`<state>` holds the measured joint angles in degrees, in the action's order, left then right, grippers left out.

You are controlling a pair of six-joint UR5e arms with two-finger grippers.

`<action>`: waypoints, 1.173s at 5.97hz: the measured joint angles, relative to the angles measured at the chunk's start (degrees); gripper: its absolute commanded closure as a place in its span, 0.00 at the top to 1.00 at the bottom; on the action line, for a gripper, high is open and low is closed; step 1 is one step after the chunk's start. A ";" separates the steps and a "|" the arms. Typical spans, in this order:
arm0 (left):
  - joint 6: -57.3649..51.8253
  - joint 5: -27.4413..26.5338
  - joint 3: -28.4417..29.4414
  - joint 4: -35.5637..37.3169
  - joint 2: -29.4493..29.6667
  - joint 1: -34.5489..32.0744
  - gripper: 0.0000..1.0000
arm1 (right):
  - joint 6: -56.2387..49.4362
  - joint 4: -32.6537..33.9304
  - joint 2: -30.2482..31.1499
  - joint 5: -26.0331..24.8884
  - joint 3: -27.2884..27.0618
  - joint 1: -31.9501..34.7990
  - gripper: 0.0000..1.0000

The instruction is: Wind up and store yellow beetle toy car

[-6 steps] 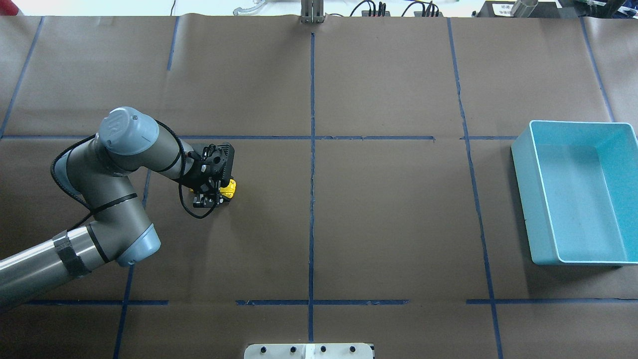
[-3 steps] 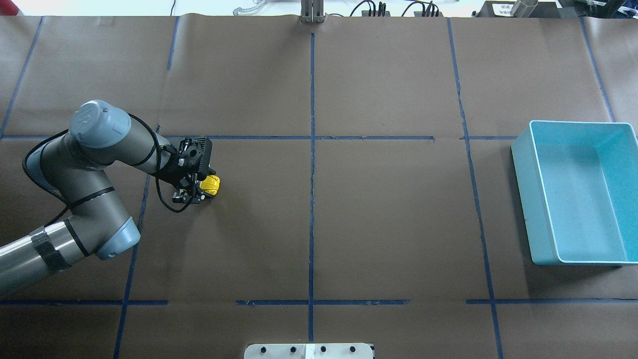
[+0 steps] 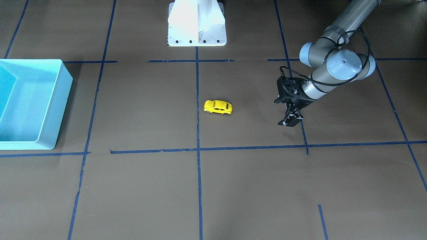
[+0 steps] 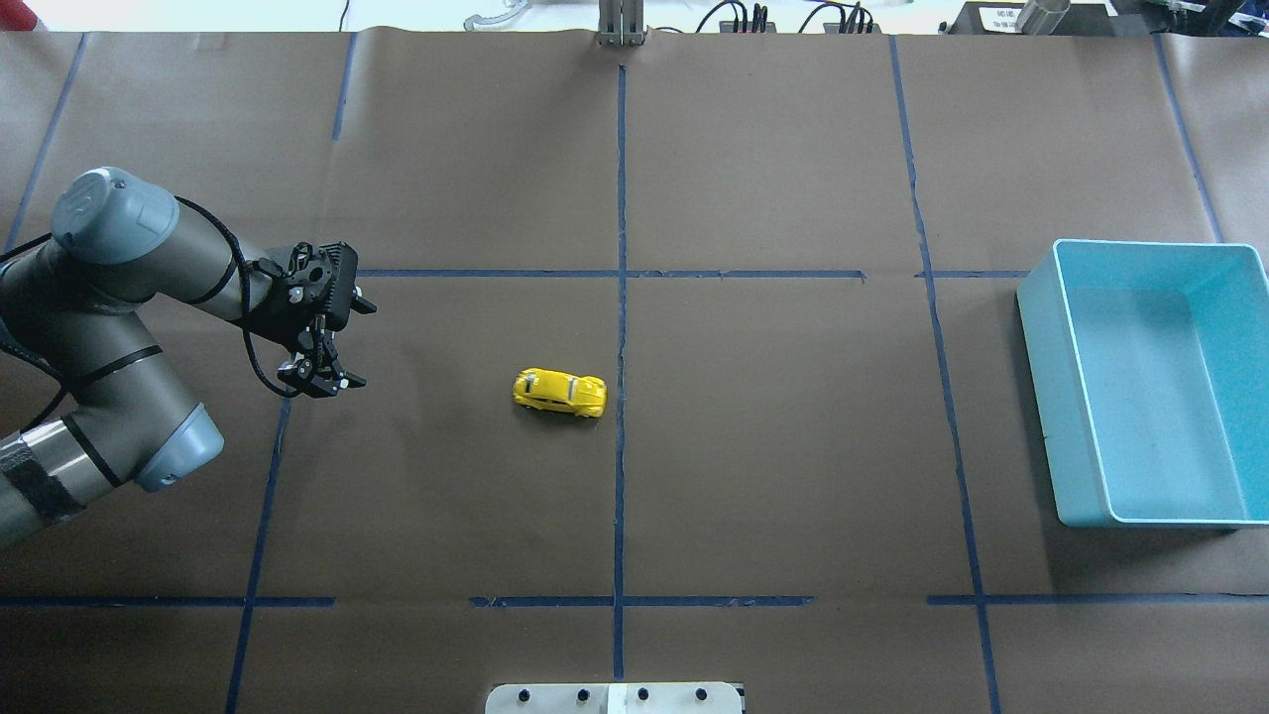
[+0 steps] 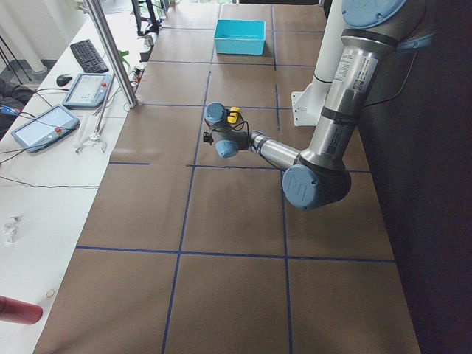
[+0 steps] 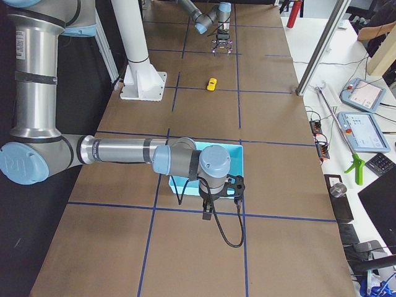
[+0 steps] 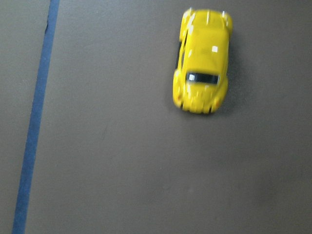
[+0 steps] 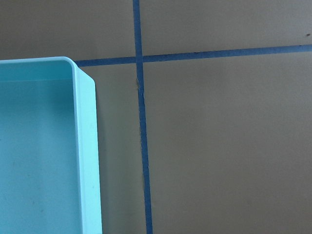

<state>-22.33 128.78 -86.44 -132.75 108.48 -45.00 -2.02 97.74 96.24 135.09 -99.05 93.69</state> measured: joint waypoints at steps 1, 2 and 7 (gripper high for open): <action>0.15 1.64 -0.26 0.72 0.00 -1.56 1.00 | 0.00 0.00 0.00 0.00 0.00 0.00 1.00; 0.26 4.00 -0.65 3.28 0.31 -3.63 1.00 | 0.00 0.00 0.00 0.00 0.00 0.00 1.00; 0.21 6.39 -12.73 38.91 2.31 -12.15 1.00 | 0.00 0.04 0.02 0.03 -0.08 0.00 1.00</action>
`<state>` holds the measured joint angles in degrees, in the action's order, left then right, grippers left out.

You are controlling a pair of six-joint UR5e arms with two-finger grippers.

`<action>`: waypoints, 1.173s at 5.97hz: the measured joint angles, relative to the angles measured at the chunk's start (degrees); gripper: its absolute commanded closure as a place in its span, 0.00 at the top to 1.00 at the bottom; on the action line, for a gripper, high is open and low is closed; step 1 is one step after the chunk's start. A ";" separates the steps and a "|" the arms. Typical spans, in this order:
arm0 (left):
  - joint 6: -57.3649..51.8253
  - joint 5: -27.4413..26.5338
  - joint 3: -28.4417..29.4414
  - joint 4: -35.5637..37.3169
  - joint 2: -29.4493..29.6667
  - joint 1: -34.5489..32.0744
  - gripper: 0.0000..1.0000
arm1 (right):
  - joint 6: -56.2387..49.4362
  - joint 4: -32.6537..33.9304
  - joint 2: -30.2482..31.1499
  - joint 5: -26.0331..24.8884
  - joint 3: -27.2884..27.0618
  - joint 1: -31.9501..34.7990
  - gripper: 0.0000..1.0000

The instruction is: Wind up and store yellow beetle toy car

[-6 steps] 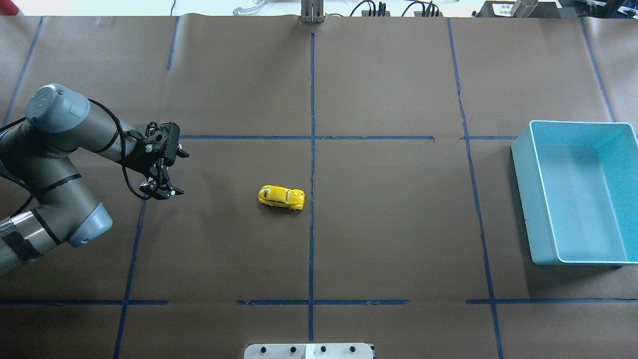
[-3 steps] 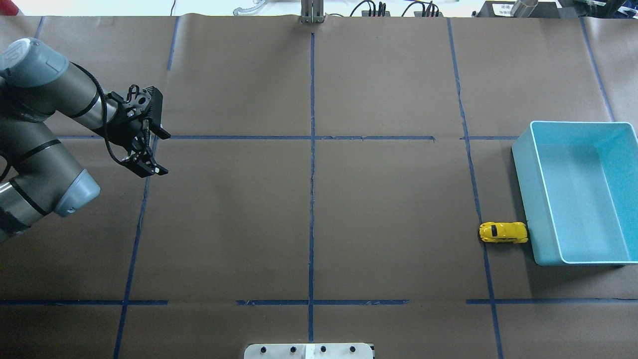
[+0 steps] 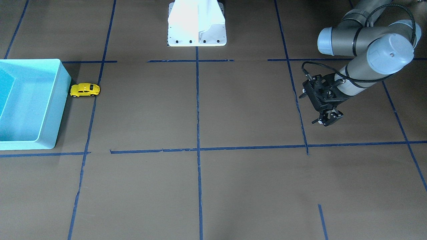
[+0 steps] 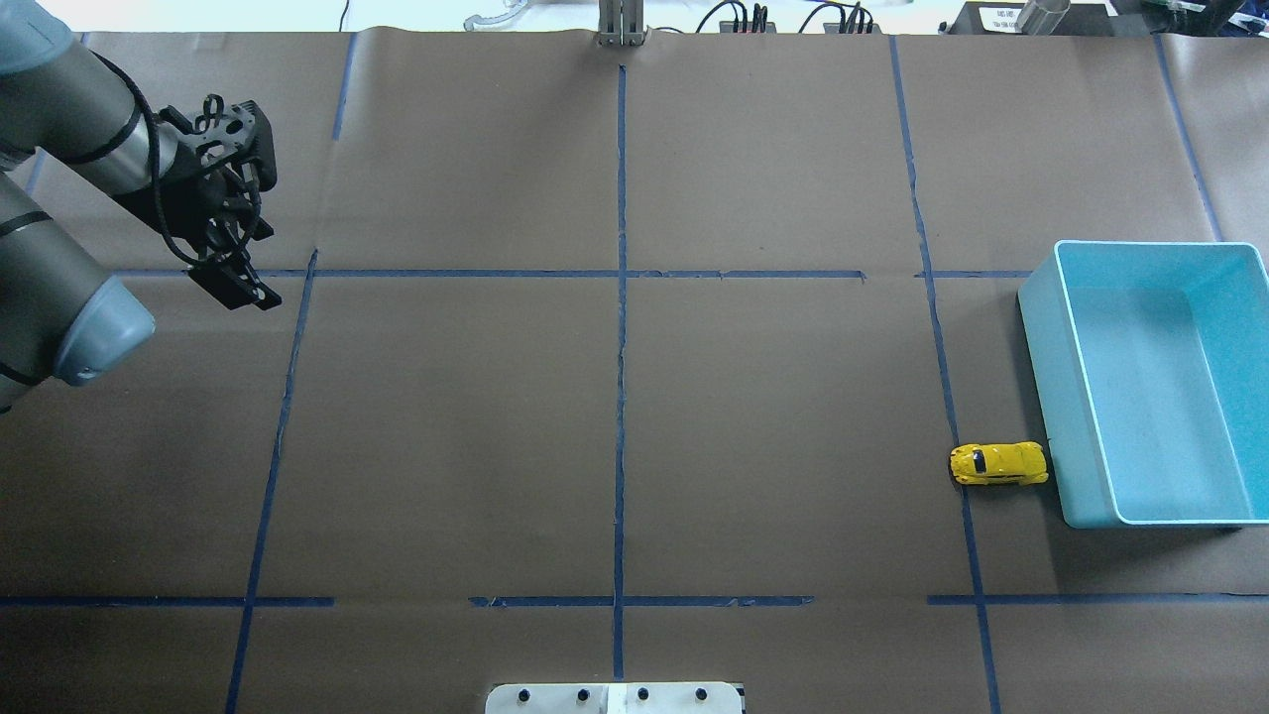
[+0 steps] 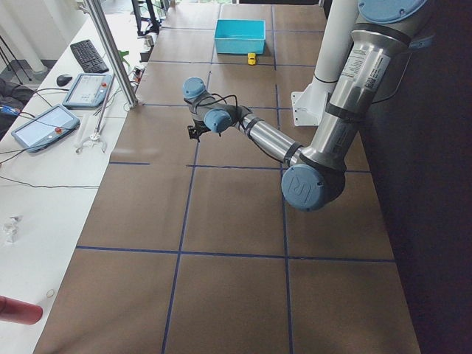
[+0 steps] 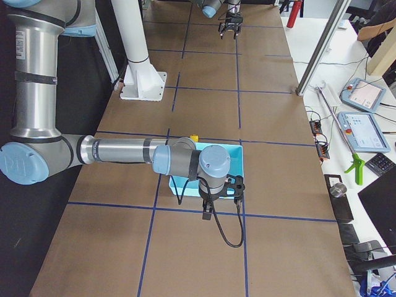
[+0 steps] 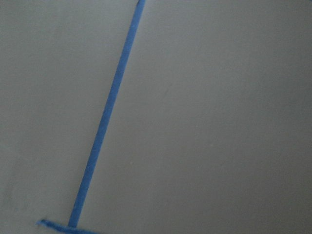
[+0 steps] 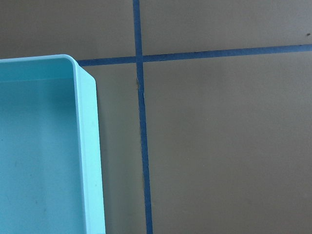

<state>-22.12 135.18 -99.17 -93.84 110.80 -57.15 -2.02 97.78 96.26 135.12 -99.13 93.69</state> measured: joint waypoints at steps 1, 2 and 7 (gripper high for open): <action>1.56 -0.40 -1.95 8.68 -0.01 -2.50 1.00 | 0.00 -0.02 -0.02 0.04 -0.04 0.00 1.00; 5.54 -0.89 -2.94 15.16 -0.45 -5.61 1.00 | -0.03 -0.01 -0.02 0.05 -0.07 0.00 1.00; 15.76 -0.91 2.85 17.92 -11.47 -27.66 1.00 | -0.39 -4.58 0.48 0.11 -0.50 -0.04 1.00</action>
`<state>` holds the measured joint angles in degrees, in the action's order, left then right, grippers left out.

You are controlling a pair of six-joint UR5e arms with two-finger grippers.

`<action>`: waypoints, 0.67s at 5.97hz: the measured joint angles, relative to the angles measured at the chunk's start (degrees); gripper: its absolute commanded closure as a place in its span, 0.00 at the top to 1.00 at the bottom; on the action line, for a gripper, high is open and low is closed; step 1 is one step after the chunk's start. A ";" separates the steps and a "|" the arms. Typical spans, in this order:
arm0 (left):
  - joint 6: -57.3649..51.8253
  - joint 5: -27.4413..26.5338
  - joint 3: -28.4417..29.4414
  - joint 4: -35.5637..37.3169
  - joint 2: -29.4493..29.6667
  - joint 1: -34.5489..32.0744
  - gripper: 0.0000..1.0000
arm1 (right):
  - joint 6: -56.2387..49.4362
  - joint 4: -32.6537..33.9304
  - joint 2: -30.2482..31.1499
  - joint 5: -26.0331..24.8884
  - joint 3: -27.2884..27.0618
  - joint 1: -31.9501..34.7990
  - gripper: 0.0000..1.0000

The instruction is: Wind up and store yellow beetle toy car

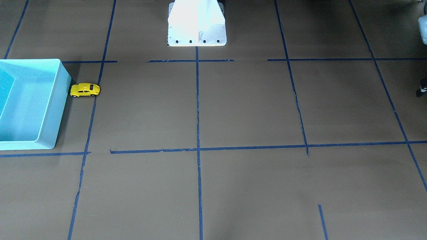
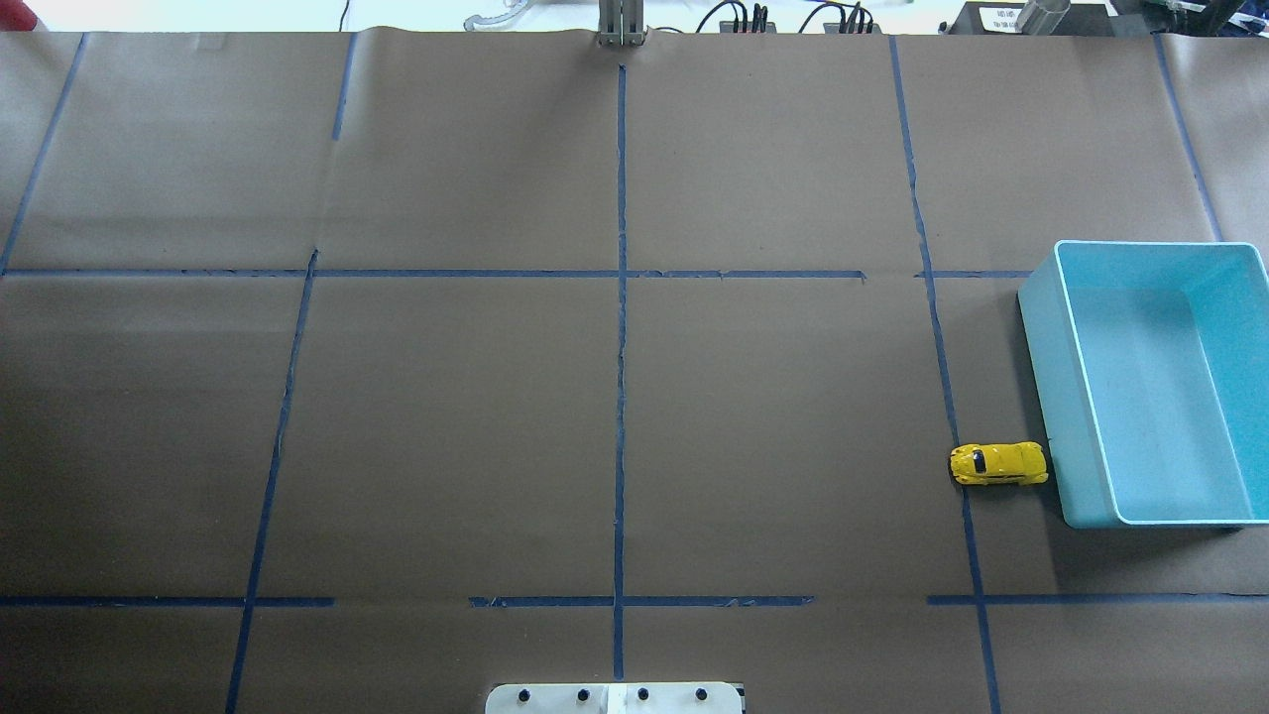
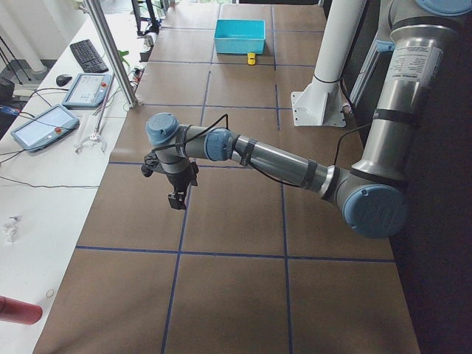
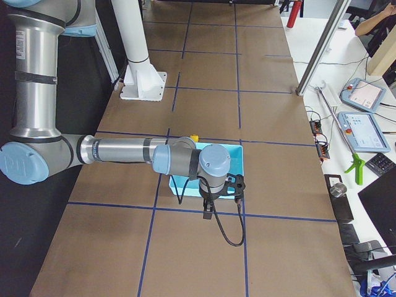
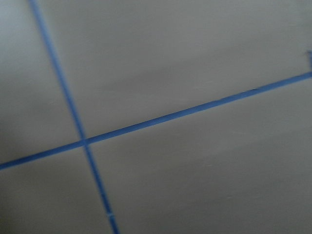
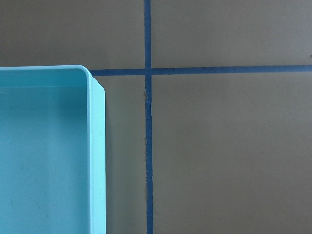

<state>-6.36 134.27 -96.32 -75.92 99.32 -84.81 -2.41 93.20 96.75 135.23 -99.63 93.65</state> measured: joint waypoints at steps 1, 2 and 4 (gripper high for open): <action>-0.15 -0.03 1.43 -0.48 -2.70 -3.23 1.00 | -0.18 -4.52 1.10 0.08 -0.25 -0.01 1.00; -0.38 -0.03 2.15 -2.48 -6.32 -5.37 1.00 | -0.19 -8.12 1.81 0.14 -0.24 -0.03 1.00; -0.95 0.36 1.22 -8.36 -13.47 -7.43 1.00 | -0.07 -11.92 2.18 1.50 -0.34 -0.05 1.00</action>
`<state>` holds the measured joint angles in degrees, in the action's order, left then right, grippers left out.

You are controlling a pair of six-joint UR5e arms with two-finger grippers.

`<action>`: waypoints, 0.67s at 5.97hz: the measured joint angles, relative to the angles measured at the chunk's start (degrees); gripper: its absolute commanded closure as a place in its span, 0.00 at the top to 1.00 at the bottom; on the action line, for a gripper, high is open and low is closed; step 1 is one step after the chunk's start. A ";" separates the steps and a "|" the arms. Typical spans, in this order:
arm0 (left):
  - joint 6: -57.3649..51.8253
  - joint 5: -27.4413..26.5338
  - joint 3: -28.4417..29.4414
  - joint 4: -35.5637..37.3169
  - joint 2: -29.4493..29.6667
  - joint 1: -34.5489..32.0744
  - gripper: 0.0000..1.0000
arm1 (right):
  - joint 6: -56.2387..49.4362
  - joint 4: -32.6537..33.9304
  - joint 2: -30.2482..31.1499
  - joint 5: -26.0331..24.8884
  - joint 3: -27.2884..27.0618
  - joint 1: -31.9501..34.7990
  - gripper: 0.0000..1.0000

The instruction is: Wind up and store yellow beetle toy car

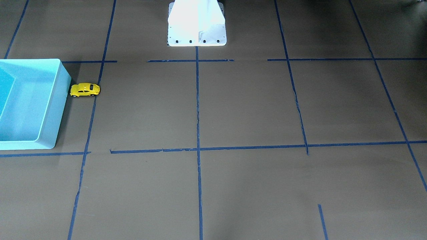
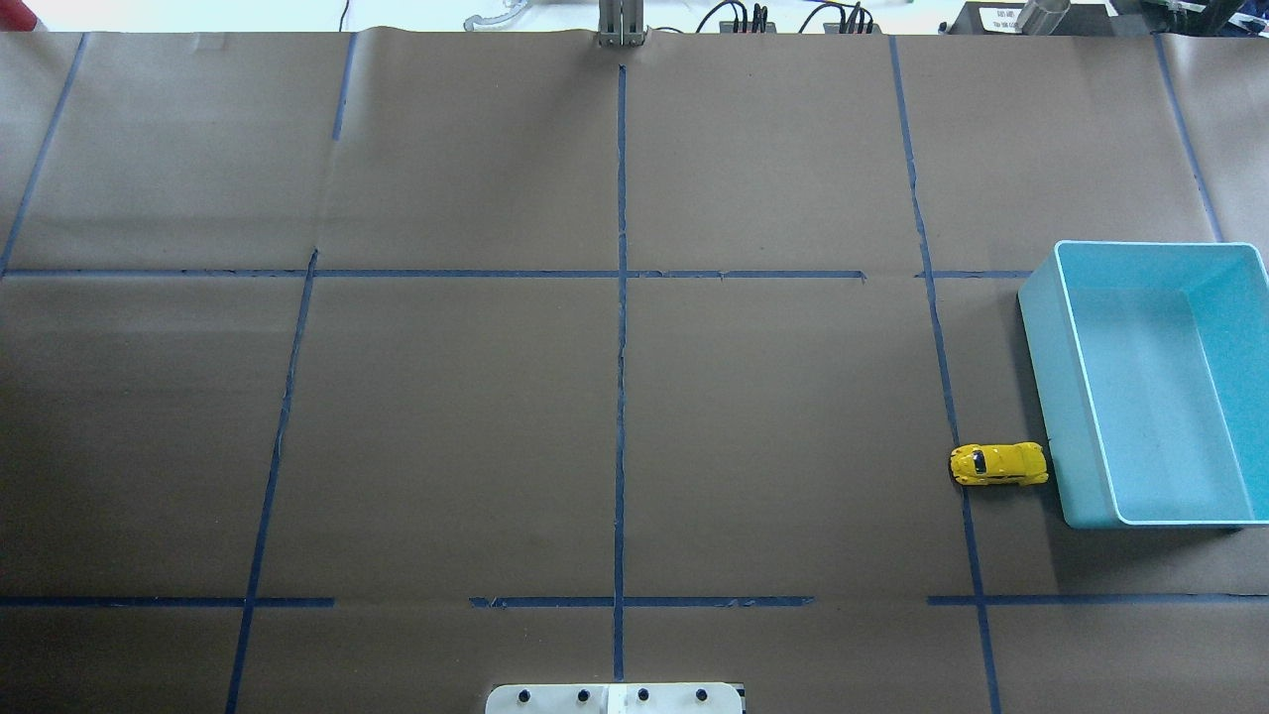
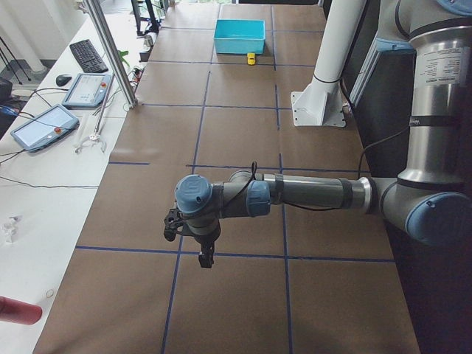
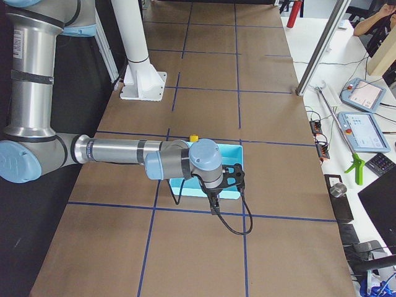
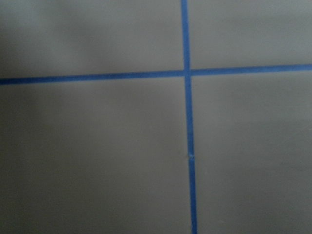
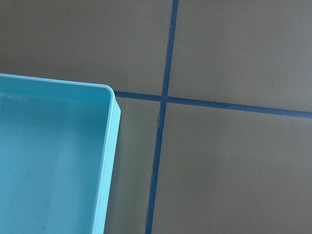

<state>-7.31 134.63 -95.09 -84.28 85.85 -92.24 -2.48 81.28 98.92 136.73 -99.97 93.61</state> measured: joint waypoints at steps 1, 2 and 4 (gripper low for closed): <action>0.00 0.05 -0.63 -0.96 -1.62 -0.22 1.00 | -0.01 -1.36 0.03 1.66 0.00 -0.23 1.00; -0.01 0.04 -0.72 -1.17 -2.14 -0.21 1.00 | -0.19 -3.68 0.04 3.00 0.11 -1.32 1.00; -0.14 -0.01 -0.78 -0.68 -2.20 -0.11 1.00 | -1.67 -11.33 -0.14 2.66 0.04 -9.72 1.00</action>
<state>-7.46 134.62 -95.87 -84.96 83.66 -92.35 -4.15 69.95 98.78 139.39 -99.93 83.89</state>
